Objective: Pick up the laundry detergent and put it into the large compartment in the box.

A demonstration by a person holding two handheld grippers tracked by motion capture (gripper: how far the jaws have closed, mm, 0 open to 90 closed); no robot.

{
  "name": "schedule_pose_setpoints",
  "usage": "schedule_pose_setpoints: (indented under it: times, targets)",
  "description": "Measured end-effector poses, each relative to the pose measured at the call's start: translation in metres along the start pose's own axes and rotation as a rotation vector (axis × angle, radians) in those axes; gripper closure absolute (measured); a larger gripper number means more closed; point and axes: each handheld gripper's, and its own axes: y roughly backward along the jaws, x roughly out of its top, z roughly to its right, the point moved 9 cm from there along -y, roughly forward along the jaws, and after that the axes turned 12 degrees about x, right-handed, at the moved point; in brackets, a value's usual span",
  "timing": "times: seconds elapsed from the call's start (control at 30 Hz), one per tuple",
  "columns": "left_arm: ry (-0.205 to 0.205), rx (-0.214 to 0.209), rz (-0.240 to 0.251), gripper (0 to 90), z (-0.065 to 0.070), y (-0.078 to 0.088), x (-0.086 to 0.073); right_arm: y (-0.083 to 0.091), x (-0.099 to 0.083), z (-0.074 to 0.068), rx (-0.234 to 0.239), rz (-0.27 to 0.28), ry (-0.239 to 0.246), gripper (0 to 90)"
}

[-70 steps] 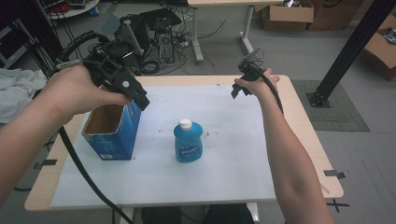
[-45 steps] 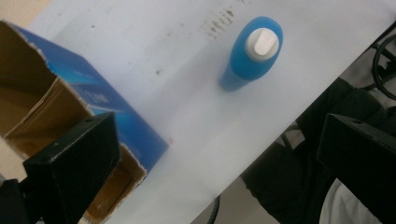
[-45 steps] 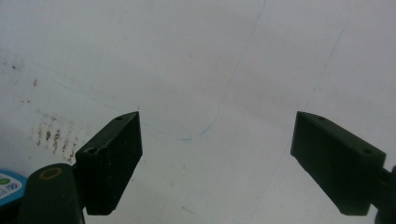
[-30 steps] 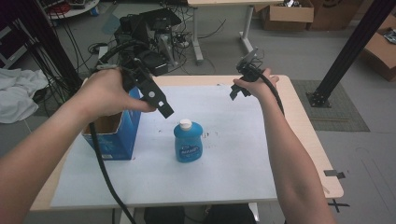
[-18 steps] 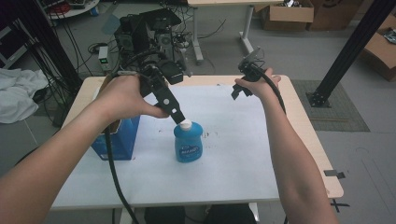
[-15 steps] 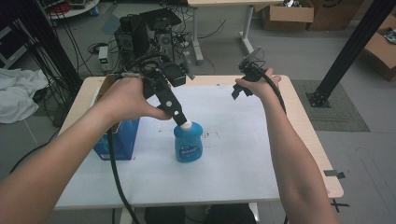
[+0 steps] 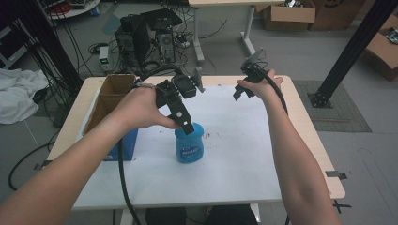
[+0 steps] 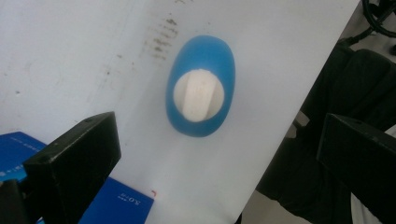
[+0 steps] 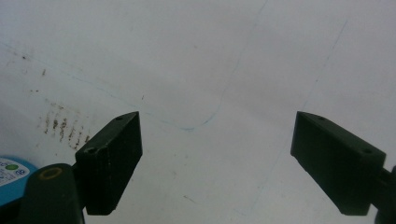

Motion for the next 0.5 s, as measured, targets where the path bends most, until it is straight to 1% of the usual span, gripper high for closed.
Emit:
schedule_pose_setpoints:
  times: [0.1, 0.13, 0.17, 0.2, 0.23, 0.3, 0.37, 0.47, 0.5]
  targets:
    - [-0.01, -0.003, -0.014, 0.1, 0.002, -0.008, 0.0, 0.0, 0.0, -0.001, 0.004, 0.001, -0.002, 16.6]
    - [-0.01, -0.003, -0.014, 0.1, 0.002, -0.008, 0.0, -0.001, 0.0, -0.001, 0.007, 0.0, -0.002, 16.6]
    - [-0.014, -0.002, -0.016, 0.1, 0.003, -0.011, 0.001, 0.0, 0.0, 0.0, 0.002, -0.001, 0.005, 16.6]
    - [-0.016, 0.004, -0.025, 0.1, 0.004, -0.016, 0.001, 0.0, 0.0, 0.0, 0.0, -0.003, 0.005, 16.6]
    - [-0.016, 0.004, -0.025, 0.1, 0.004, -0.016, 0.001, -0.001, 0.0, -0.001, 0.002, -0.002, 0.004, 16.6]
    - [-0.024, 0.017, -0.035, 0.2, 0.005, -0.023, 0.001, 0.0, 0.0, -0.001, 0.002, 0.0, 0.006, 16.6]
    - [-0.027, 0.017, -0.038, 0.2, 0.006, -0.025, 0.001, -0.001, 0.0, -0.001, 0.002, -0.001, 0.006, 16.6]
    - [-0.037, 0.014, -0.047, 0.2, 0.009, -0.034, 0.002, -0.001, -0.001, -0.002, -0.001, -0.006, 0.004, 16.6]
    - [-0.037, 0.014, -0.047, 0.2, 0.009, -0.034, 0.002, -0.001, -0.001, -0.002, -0.001, -0.006, 0.004, 16.6]
